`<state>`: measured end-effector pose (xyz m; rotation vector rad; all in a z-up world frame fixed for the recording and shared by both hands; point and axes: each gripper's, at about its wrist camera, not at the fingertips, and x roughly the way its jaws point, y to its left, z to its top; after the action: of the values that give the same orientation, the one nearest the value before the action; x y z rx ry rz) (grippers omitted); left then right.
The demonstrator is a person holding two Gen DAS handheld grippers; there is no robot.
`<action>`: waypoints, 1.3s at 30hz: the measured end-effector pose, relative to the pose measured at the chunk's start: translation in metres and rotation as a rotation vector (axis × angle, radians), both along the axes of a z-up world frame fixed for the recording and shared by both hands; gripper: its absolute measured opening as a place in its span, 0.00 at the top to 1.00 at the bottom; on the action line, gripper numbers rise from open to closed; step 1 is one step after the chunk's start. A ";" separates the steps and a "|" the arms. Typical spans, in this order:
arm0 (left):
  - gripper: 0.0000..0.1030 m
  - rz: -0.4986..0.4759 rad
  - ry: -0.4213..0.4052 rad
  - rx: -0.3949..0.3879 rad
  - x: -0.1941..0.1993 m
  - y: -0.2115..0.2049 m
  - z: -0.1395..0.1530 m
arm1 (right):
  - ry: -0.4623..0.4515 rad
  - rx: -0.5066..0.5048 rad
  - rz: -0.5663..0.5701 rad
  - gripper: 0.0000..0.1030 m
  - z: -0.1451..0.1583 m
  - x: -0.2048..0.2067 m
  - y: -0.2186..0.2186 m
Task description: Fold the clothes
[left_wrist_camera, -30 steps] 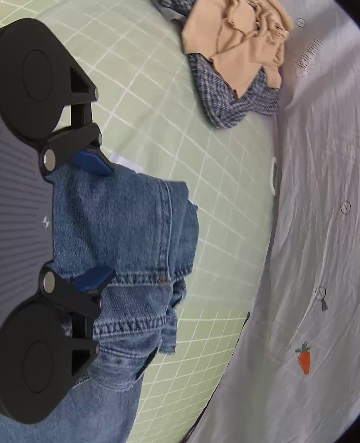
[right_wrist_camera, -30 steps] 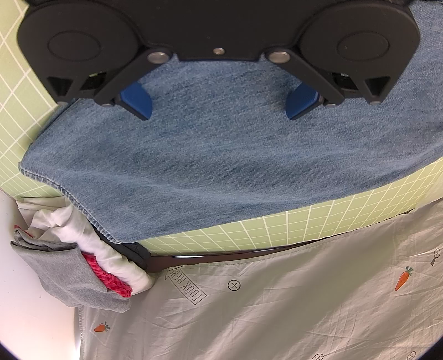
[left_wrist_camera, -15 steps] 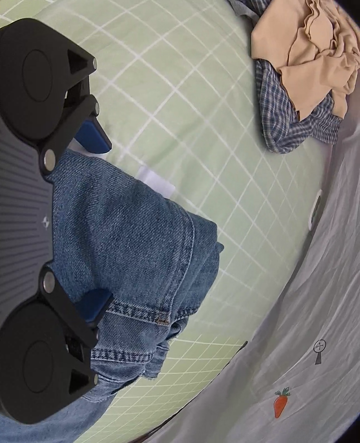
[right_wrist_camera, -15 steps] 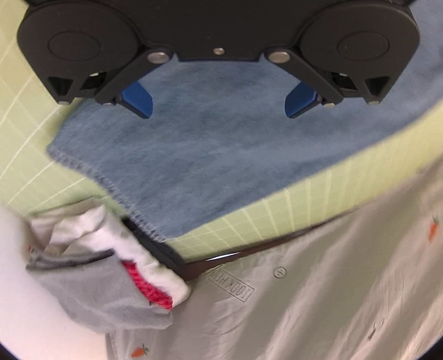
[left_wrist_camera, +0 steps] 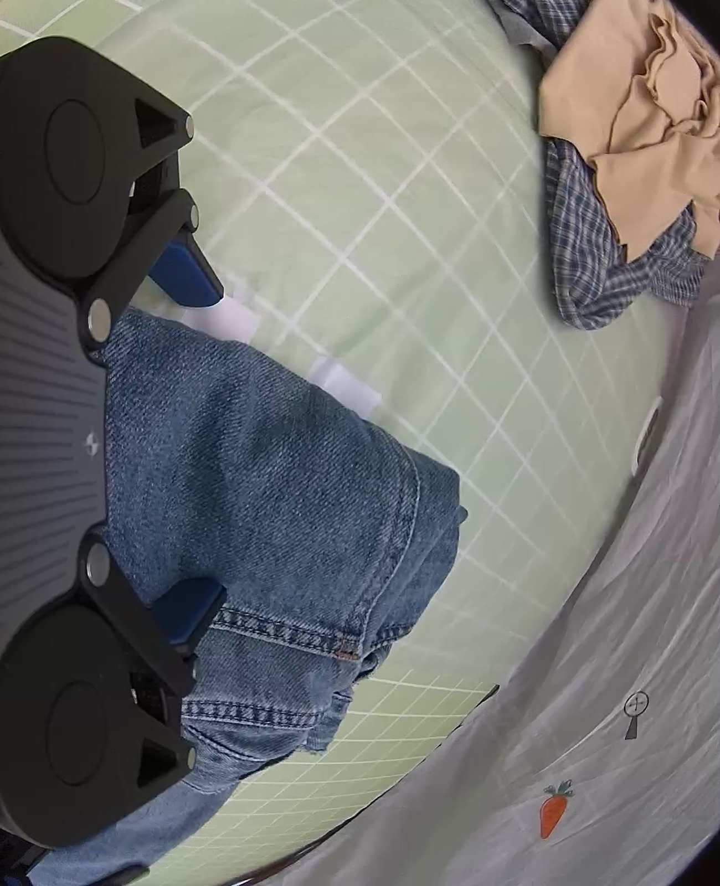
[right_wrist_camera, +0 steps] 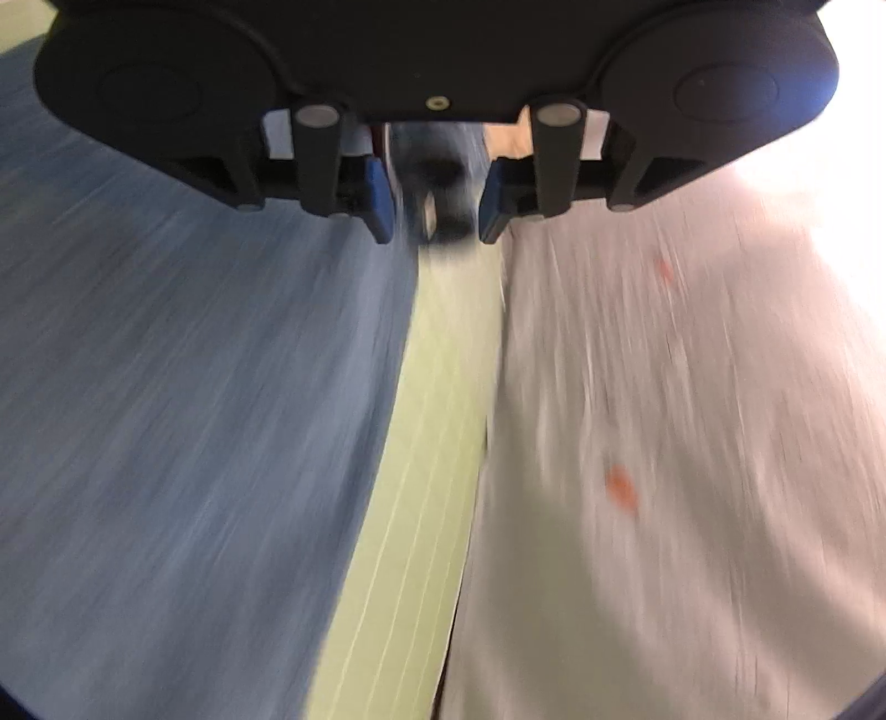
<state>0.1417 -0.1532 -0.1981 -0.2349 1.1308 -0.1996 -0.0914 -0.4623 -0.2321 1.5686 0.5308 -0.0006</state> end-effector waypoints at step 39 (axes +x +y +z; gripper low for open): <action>0.02 -0.280 -0.082 0.225 -0.024 -0.059 0.007 | 0.181 -0.682 0.050 0.00 0.058 -0.031 0.029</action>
<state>0.1174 -0.2124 -0.1907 0.1320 1.0925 -0.3246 -0.1222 -0.4338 -0.1741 0.8919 0.6293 -0.2629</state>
